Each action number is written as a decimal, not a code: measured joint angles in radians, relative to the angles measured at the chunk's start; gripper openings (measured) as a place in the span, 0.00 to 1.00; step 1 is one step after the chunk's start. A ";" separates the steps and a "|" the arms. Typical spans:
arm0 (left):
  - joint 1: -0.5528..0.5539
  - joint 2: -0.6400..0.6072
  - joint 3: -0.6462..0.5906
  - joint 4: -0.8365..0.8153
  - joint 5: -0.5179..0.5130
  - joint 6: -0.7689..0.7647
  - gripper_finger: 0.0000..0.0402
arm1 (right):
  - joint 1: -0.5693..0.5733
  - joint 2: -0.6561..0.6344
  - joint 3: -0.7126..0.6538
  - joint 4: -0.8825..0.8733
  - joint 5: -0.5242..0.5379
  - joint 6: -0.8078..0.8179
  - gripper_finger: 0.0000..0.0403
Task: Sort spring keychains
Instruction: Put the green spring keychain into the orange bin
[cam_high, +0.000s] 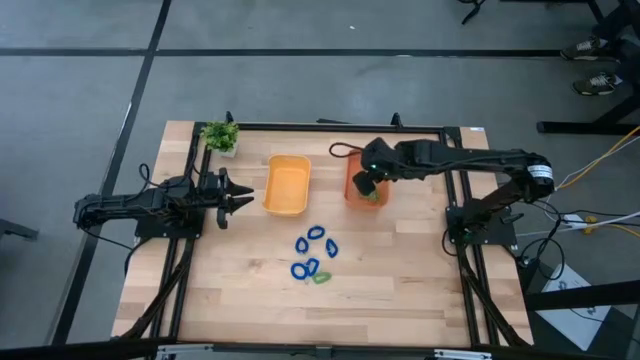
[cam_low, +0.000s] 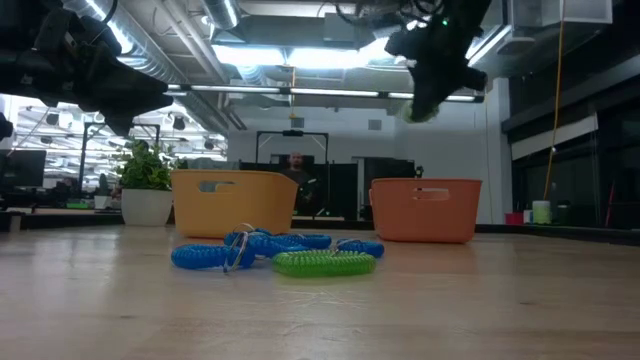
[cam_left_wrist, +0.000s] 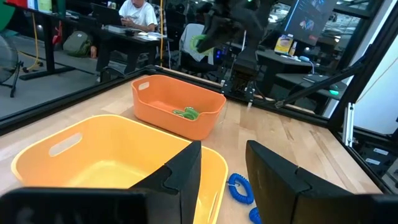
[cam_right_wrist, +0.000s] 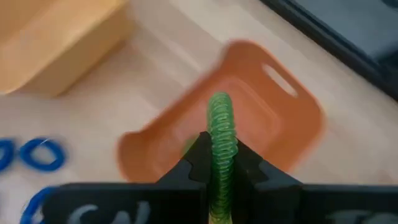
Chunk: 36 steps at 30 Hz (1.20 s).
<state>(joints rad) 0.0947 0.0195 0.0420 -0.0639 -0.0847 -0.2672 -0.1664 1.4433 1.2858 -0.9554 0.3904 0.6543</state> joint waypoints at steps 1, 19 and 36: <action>0.000 0.000 0.000 0.000 0.000 0.000 0.31 | -0.003 0.000 0.000 -0.025 0.015 0.038 0.06; 0.000 0.000 0.000 0.000 0.000 0.000 0.31 | -0.013 0.082 0.000 -0.067 0.071 0.041 0.06; 0.000 0.000 0.000 0.000 0.000 0.000 0.31 | -0.001 0.219 0.000 -0.058 0.061 -0.059 0.12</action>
<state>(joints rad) 0.0947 0.0196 0.0418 -0.0639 -0.0849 -0.2672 -0.1679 1.6619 1.2858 -1.0131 0.4515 0.5957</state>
